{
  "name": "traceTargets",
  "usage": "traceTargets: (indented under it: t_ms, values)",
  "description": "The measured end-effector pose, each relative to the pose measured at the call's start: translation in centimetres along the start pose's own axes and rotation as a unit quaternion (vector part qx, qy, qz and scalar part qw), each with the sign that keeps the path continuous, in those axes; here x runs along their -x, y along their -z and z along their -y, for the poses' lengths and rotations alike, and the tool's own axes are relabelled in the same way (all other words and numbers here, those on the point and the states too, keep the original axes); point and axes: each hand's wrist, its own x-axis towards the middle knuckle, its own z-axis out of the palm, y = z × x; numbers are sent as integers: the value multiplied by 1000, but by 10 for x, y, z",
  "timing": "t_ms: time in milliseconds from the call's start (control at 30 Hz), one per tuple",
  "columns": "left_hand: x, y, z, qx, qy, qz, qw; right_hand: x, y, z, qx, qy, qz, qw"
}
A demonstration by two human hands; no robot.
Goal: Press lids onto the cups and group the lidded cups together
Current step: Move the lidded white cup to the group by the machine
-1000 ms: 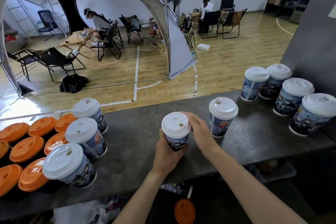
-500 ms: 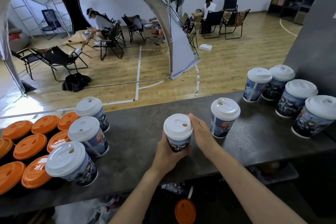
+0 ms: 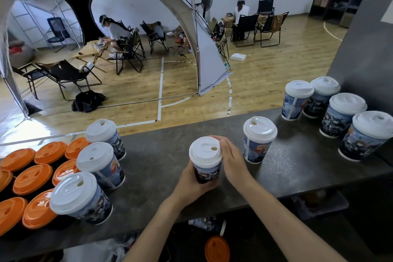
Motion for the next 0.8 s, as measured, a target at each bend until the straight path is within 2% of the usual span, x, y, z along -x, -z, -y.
traceTargets:
  t_ms: [67,167,400,467,600,700,800]
  values:
    - [-4,4,1,0,10,7,1000,-4,2,4,-5,-19,20,1000]
    - [-3,-1,1,-11,0,-28,1000,-5,4,7,-17,-40,25,999]
    - [9,-28,-1,2,-37,-115,993,15,-14,-4,-66,-19,-80,994]
    - [7,-23,-4,9,-15,-96,995,12,-12,-7,-51,-15,-76,996]
    - [-6,-3,-6,9,8,-23,1000,5,3,5,-13,-35,12,999]
    - [-1,-14,-11,-19,-12,-82,996,3,11,15,-21,-67,41,997]
    - [12,-36,-12,7,-34,-161,986,8,1,13,-46,-69,-15,996]
